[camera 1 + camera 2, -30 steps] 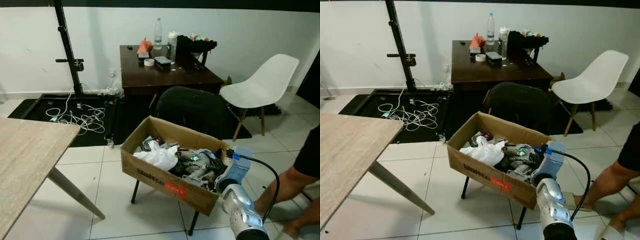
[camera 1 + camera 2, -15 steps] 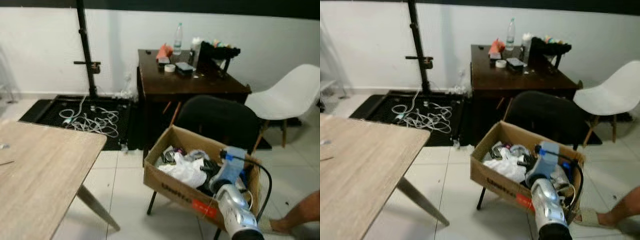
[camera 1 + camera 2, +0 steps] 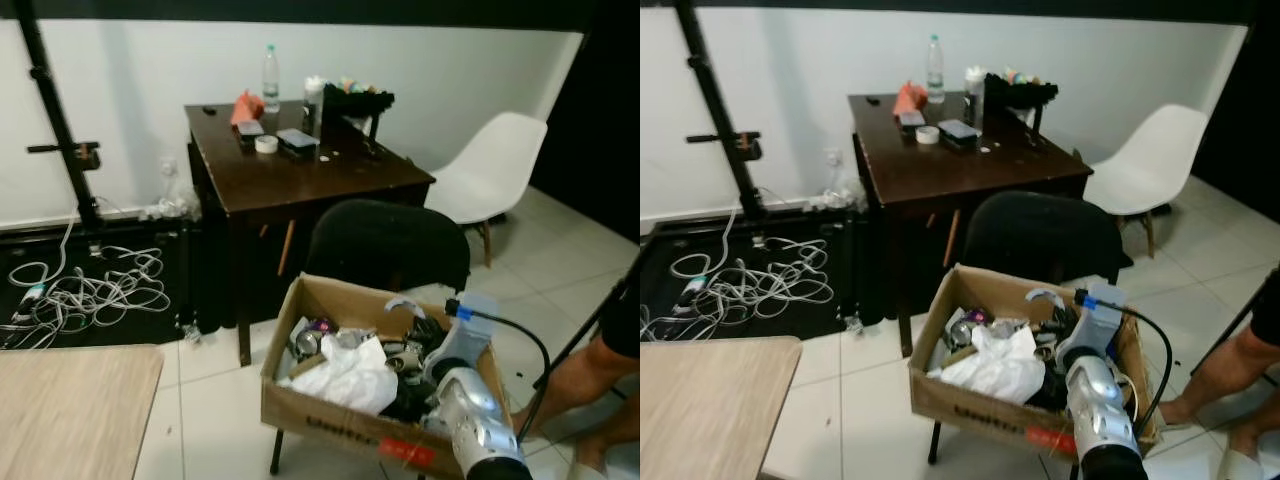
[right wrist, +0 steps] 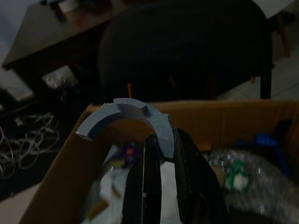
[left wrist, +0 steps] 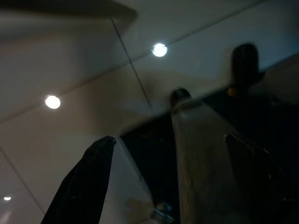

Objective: Picking trash to rubbish bin

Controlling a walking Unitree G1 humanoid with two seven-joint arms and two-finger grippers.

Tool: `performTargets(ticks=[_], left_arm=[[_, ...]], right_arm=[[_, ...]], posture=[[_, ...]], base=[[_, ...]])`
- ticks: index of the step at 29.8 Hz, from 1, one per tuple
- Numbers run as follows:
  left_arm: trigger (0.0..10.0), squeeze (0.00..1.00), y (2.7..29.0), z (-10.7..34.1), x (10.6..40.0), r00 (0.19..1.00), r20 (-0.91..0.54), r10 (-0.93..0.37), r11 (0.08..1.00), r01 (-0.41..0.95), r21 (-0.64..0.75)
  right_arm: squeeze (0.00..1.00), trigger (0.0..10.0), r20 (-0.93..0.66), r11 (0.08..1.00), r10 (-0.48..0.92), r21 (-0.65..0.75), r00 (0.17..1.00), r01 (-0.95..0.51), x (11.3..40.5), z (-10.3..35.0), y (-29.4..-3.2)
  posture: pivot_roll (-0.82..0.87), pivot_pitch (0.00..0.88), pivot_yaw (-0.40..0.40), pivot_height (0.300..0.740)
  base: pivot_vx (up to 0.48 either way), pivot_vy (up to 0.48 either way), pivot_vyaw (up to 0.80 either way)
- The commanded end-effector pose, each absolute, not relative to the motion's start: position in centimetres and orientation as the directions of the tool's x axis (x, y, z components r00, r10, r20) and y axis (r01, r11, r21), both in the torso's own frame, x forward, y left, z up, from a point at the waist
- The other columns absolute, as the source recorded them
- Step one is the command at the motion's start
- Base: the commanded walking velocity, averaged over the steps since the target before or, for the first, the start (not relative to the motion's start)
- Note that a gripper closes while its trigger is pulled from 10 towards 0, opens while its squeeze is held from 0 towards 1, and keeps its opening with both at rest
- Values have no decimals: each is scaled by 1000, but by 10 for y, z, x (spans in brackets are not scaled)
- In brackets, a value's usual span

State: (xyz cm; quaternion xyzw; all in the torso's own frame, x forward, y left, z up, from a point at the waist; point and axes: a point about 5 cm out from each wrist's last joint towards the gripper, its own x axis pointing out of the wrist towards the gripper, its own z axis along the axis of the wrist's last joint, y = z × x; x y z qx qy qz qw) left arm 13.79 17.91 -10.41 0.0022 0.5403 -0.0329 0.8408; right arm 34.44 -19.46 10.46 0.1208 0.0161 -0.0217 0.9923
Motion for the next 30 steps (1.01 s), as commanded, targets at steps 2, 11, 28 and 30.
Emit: performTargets(ticks=[2,11,28,30], left_arm=[[10000,0,183,-103,139,421,-906,-38,999,39,-24],[10000,0,183,-104,138,415,-909,-44,999,41,-29],[10000,0,183,-105,132,403,-914,-53,998,51,-36],[10000,0,183,-106,131,401,-914,-54,998,52,-37]], right_arm=[[0,10000,-58,970,-67,231,996,79,341,98,-201],[0,10000,-107,971,-136,184,985,154,336,89,-213],[0,10000,-174,967,-177,152,969,204,333,77,-227],[0,10000,-180,970,-164,147,970,192,333,76,-226]], posture=[[-222,59,41,740],[-220,65,44,740],[-216,81,53,740],[-216,85,54,740]], base=[[0,0,0],[0,0,0],[0,0,-287],[0,0,0]])
